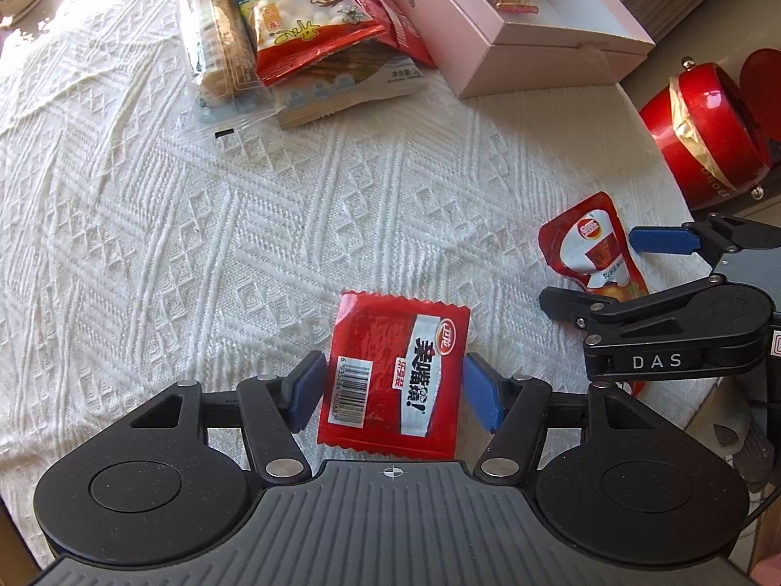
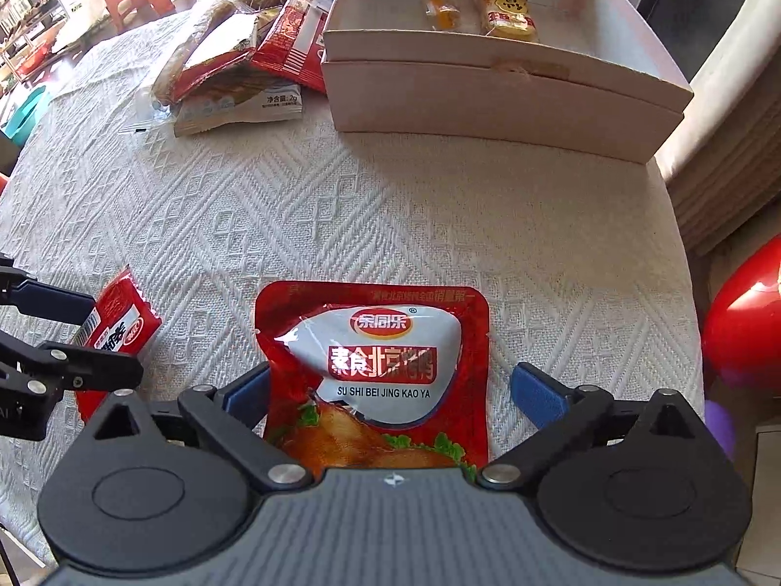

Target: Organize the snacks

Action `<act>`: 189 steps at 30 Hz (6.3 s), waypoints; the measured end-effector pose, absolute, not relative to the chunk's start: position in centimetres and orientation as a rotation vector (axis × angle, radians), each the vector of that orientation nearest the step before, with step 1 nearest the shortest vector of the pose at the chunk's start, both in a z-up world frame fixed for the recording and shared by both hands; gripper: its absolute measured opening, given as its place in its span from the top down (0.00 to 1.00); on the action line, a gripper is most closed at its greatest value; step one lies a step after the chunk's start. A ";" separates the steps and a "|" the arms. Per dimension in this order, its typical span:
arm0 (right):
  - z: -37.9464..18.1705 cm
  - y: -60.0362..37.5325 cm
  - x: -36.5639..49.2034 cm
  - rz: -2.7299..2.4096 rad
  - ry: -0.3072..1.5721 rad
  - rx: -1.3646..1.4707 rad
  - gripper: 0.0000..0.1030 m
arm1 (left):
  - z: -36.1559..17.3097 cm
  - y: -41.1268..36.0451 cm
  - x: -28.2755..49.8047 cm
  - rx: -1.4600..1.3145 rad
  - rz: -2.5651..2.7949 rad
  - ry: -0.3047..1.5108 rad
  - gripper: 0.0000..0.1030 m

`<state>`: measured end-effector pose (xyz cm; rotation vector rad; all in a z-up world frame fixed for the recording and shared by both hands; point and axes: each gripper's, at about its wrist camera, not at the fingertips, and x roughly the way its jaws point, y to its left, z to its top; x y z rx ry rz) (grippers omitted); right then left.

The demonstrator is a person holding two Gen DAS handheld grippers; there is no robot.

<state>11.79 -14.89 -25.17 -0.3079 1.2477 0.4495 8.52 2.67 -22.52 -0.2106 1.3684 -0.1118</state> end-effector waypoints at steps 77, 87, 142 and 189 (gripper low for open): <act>-24.2 -13.9 6.3 0.687 1.110 -0.727 0.00 | -22.4 3.4 5.6 -0.110 -0.105 1.393 0.46; -23.9 -14.8 7.8 0.678 1.289 -0.483 0.24 | -22.2 2.9 6.1 -0.123 -0.103 1.399 0.46; -20.6 -12.2 8.5 0.548 1.299 -0.286 0.78 | -19.6 4.7 5.5 -0.231 -0.147 1.374 0.48; -15.3 -17.6 22.8 0.180 1.063 0.029 0.37 | -18.0 0.7 31.7 -0.111 -0.449 1.136 0.40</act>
